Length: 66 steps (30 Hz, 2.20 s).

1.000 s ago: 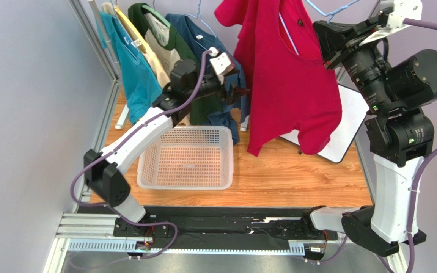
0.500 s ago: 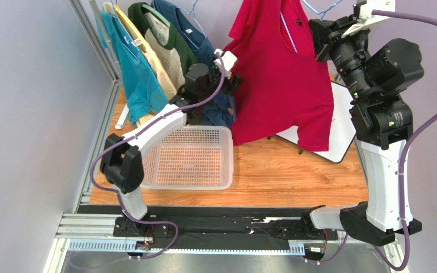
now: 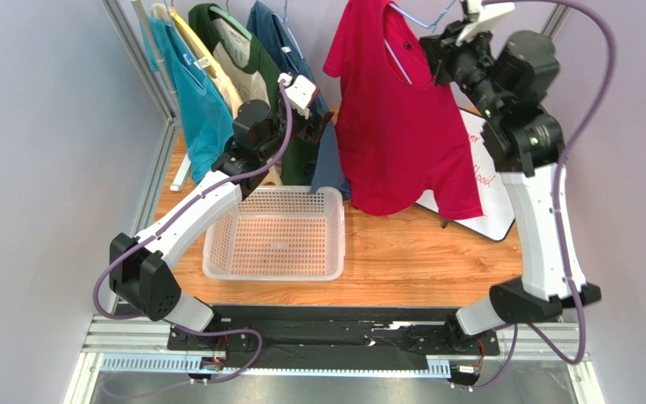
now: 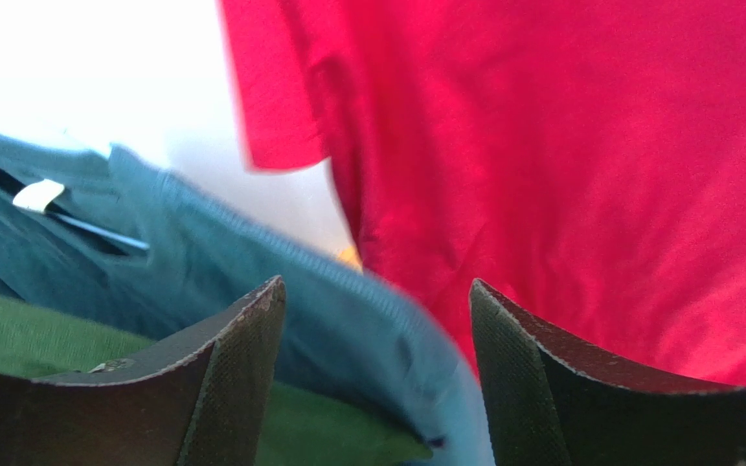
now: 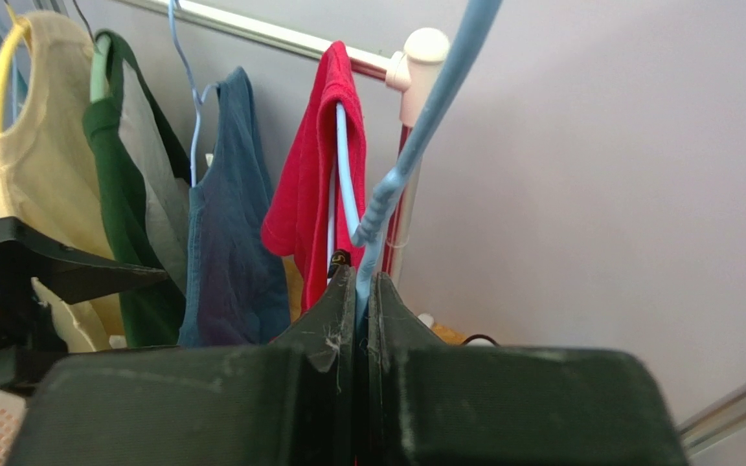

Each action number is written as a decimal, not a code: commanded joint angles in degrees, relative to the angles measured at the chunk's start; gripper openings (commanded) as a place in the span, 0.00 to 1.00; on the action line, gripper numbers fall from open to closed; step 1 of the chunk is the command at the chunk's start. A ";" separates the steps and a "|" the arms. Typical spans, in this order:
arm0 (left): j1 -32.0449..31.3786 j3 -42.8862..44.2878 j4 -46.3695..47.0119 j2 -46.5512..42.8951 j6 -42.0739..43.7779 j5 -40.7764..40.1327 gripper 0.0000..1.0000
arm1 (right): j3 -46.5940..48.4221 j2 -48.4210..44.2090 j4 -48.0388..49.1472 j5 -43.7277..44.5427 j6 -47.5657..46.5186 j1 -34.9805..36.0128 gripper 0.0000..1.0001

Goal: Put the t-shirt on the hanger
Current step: Place the hanger at the clothesline.

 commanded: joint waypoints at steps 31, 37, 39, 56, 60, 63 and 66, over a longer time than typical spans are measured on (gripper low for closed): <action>2.28 -8.43 -8.52 -10.61 -7.67 4.69 0.80 | 25.00 35.84 18.88 -3.10 -7.60 2.24 0.00; 2.46 -9.48 -9.57 -12.28 -8.73 4.96 0.80 | 27.81 39.98 20.20 -0.37 -6.73 2.24 0.00; 2.72 -9.66 -9.84 -12.54 -8.73 5.04 0.80 | 28.43 41.30 20.20 0.16 -5.76 2.24 0.00; 7.02 -1.85 -26.61 -15.88 -13.30 17.69 0.97 | 15.71 26.81 17.75 -2.39 -5.93 3.12 0.93; 9.31 0.35 -33.38 -20.61 -13.83 20.77 0.99 | 7.71 16.89 16.08 -2.74 -6.37 3.12 1.00; 12.12 4.65 -43.72 -21.77 -13.92 21.65 0.99 | 2.62 9.76 13.36 -2.92 -7.33 3.12 1.00; 15.02 13.87 -58.01 -18.89 -11.29 19.73 0.99 | -2.48 2.74 9.49 -2.13 -8.74 3.03 1.00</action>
